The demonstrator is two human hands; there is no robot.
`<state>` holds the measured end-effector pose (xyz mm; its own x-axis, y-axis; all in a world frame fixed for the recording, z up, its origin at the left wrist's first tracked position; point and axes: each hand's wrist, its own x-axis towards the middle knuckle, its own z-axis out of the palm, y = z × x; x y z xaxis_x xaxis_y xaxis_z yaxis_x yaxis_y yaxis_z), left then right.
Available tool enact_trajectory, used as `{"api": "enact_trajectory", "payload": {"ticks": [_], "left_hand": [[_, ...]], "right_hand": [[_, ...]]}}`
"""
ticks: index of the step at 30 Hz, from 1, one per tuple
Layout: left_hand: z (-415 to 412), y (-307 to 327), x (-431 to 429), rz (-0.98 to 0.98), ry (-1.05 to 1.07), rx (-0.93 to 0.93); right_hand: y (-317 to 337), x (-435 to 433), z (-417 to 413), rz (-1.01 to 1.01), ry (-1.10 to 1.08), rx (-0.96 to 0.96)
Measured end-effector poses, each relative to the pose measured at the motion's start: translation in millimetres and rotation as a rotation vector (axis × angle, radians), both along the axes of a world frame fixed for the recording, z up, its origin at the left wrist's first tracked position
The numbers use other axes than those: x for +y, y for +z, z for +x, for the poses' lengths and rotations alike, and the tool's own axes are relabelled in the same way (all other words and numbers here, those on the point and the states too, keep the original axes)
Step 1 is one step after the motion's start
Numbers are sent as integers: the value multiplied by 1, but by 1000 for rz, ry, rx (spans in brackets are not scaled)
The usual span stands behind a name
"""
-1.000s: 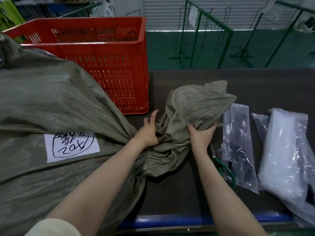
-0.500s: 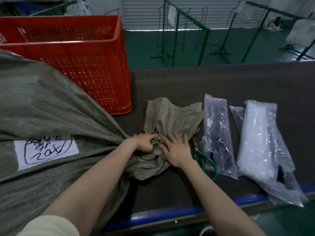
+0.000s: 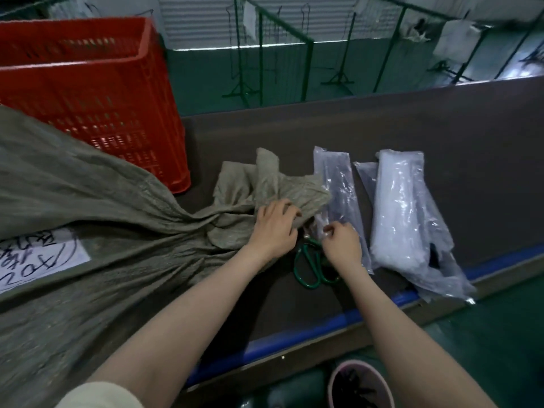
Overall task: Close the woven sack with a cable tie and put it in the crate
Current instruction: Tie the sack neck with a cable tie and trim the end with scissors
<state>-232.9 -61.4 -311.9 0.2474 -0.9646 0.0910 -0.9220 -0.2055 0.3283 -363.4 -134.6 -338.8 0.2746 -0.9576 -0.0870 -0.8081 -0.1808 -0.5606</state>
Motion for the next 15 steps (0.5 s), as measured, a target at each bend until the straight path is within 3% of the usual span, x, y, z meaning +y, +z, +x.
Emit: {"api": "enact_trajectory", "payload": {"ticks": [2,4,7,9,12,15], "left_hand": [[-17,-5,-5,-35,-86,-112],[-32,-12,-11,-45,-192,-107],[-49,-24,-16,232,-268,12],[-54,-30,-17,345,-243,48],[-53,-31,-21,352,-161,149],[-49,-33,-22,345,-82,187]], "right_hand": [[-5,1,-13,75,-13,71],[-5,2,-18,126,-24,64],[0,3,-23,178,11,48],[3,3,-30,151,67,158],[5,4,-39,56,123,353],[1,8,-40,10,161,384]]}}
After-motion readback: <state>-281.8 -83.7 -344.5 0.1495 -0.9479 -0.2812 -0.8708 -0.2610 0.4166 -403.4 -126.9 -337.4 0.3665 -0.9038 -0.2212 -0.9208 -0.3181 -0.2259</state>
